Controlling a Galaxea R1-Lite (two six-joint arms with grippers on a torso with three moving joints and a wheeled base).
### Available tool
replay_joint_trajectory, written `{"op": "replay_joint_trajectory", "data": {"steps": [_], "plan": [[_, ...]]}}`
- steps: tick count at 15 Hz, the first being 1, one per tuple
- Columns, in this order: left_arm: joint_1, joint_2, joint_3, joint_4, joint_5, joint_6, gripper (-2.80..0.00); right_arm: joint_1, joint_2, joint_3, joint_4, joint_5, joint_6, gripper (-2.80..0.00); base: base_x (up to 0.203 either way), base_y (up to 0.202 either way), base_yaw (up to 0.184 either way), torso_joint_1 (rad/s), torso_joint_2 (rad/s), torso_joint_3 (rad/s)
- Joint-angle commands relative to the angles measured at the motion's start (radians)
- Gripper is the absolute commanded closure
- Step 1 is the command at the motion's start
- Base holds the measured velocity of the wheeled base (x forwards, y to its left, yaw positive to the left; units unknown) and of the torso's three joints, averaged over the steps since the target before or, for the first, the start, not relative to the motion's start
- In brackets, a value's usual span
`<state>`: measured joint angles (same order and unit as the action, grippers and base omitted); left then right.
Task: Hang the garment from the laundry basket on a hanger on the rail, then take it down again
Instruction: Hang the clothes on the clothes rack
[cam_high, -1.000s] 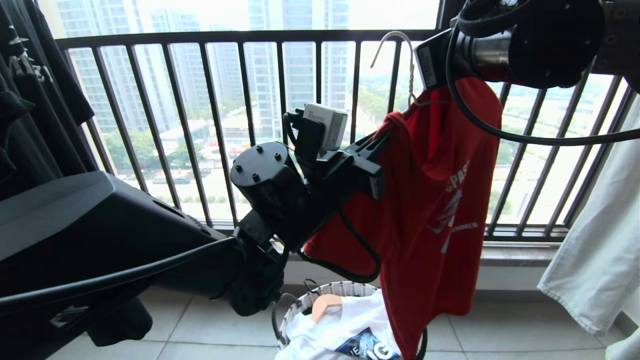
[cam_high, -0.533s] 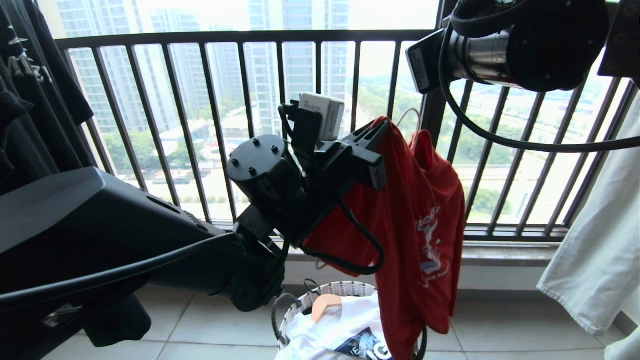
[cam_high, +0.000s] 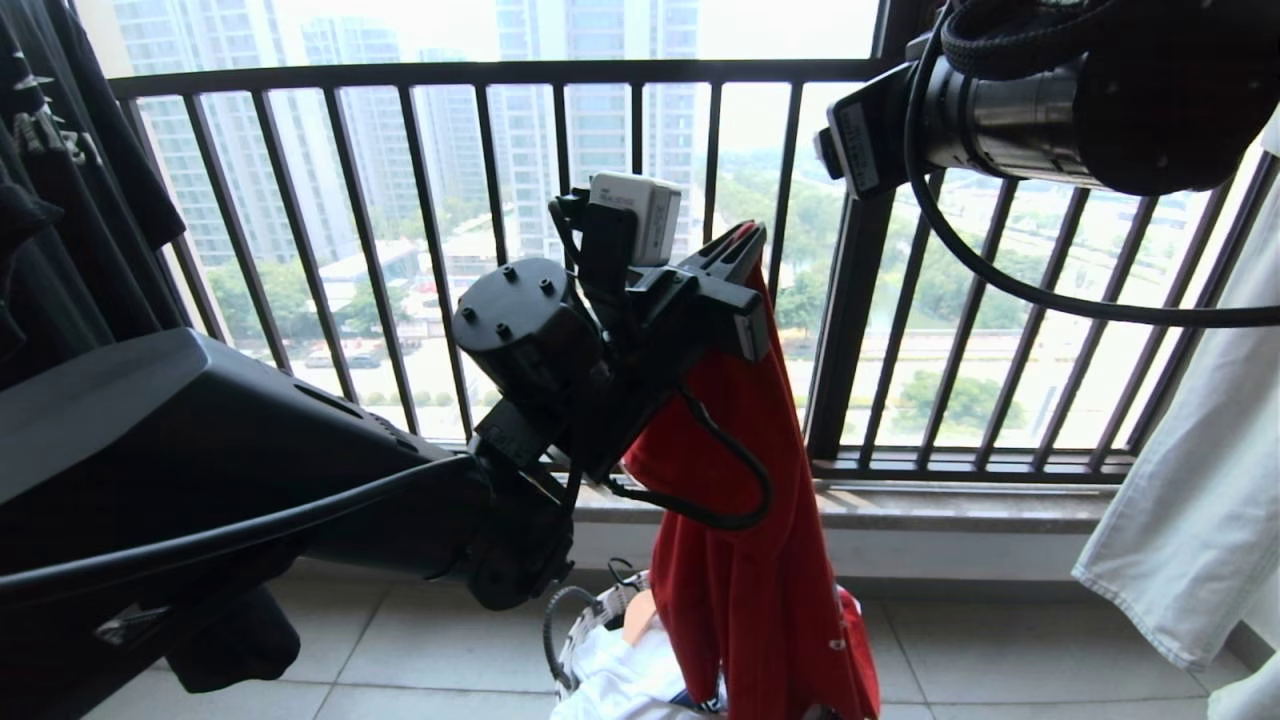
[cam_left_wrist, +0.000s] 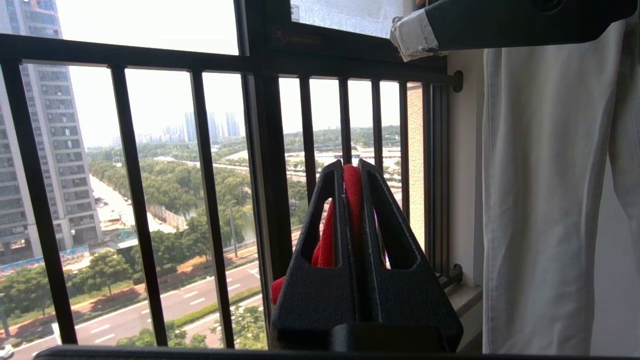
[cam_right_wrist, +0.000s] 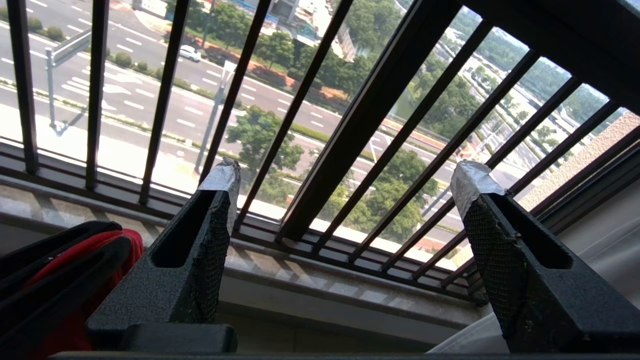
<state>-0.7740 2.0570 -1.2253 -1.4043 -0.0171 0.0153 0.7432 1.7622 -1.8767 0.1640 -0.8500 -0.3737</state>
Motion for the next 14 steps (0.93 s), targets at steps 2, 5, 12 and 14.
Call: {"op": "replay_joint_trajectory", "data": {"steps": [2,5,12,14], "plan": [[0.002,0.006,-0.002,-0.007,0.000,0.000,0.00,-0.009,-0.037,0.070,0.009,-0.003,0.068,-2.80,0.000,0.000,0.000,0.000,0.00,0.000],[0.005,0.014,-0.006,-0.007,0.000,0.002,0.00,-0.056,-0.084,0.176,0.026,0.016,0.172,0.00,0.000,0.000,0.000,0.000,0.00,0.000],[0.018,0.000,-0.005,-0.002,-0.004,-0.008,0.00,-0.291,-0.142,0.303,0.037,0.238,0.303,0.00,0.000,0.000,0.000,0.000,0.00,0.000],[0.016,-0.008,0.000,-0.001,-0.006,-0.008,0.00,-0.342,-0.149,0.314,0.118,0.385,0.378,0.00,0.000,0.000,0.000,0.000,0.00,0.000]]}}
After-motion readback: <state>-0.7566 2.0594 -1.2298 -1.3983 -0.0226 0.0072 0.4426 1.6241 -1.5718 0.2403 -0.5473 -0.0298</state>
